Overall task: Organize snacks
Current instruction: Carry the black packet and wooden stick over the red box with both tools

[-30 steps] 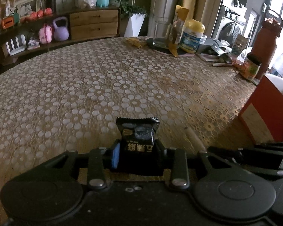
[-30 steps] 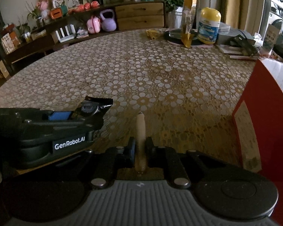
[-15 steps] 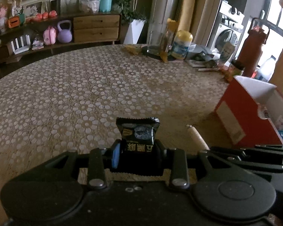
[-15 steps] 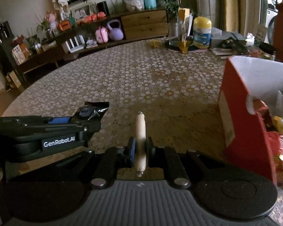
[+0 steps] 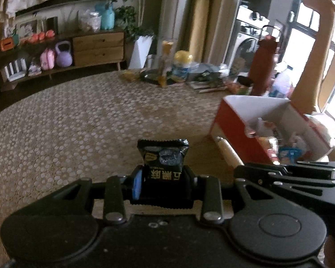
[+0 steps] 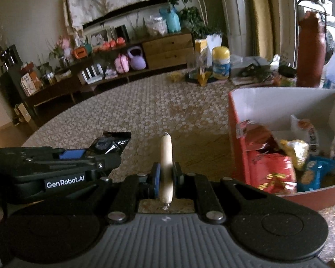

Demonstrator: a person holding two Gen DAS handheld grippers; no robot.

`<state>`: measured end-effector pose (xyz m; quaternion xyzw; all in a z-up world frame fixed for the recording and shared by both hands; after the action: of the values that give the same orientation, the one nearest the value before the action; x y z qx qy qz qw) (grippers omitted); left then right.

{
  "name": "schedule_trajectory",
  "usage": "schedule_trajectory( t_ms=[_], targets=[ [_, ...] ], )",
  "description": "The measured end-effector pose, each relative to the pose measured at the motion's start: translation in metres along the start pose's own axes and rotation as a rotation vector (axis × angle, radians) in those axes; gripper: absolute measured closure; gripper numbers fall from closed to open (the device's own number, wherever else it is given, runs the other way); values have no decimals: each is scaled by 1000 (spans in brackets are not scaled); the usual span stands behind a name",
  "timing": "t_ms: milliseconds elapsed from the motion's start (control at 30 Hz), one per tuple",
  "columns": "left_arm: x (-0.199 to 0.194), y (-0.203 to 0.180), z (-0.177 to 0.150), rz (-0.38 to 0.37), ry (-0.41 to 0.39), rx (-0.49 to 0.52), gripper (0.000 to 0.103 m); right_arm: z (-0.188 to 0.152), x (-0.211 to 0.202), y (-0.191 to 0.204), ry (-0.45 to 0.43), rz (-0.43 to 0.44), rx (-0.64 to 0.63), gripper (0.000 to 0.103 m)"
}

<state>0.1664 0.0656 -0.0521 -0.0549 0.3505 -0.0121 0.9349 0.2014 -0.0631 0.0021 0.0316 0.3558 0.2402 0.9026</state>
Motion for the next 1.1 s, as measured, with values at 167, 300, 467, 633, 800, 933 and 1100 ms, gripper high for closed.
schedule_trajectory(
  t_ms=[167,300,467,633,800,933,1100],
  targets=[
    [-17,-29,8,-29,-25,36,69,4,-30,-15,-40,-6,9,92],
    [-25,-54,15,-53,-51,70,69,6,-49,-29,-66,-22,16,92],
    [-30,-84,20,-79,-71,112,69,9,-66,-51,-89,-48,29,92],
    [-27,-111,24,-100,-79,155,69,10,-81,-76,-109,-81,51,92],
    [-21,-135,27,-117,-78,192,69,12,-89,-104,-120,-119,73,92],
    [-14,-153,32,-133,-76,212,69,12,-91,-125,-126,-151,94,92],
    [0,-173,37,-149,-66,235,69,14,-91,-152,-127,-194,116,92]
  ],
)
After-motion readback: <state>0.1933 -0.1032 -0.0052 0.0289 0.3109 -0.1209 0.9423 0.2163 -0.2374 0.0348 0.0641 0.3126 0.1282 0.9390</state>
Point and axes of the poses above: each gripper's, at about its wrist camera, not at the fingertips, and x roughly the way its jaws point, y to its left, z to its top, the point moved 4 cm from there along x, roughly the way its jaws point, and after that the axes turned 2 degrees about -y, right-handed, at the moved point
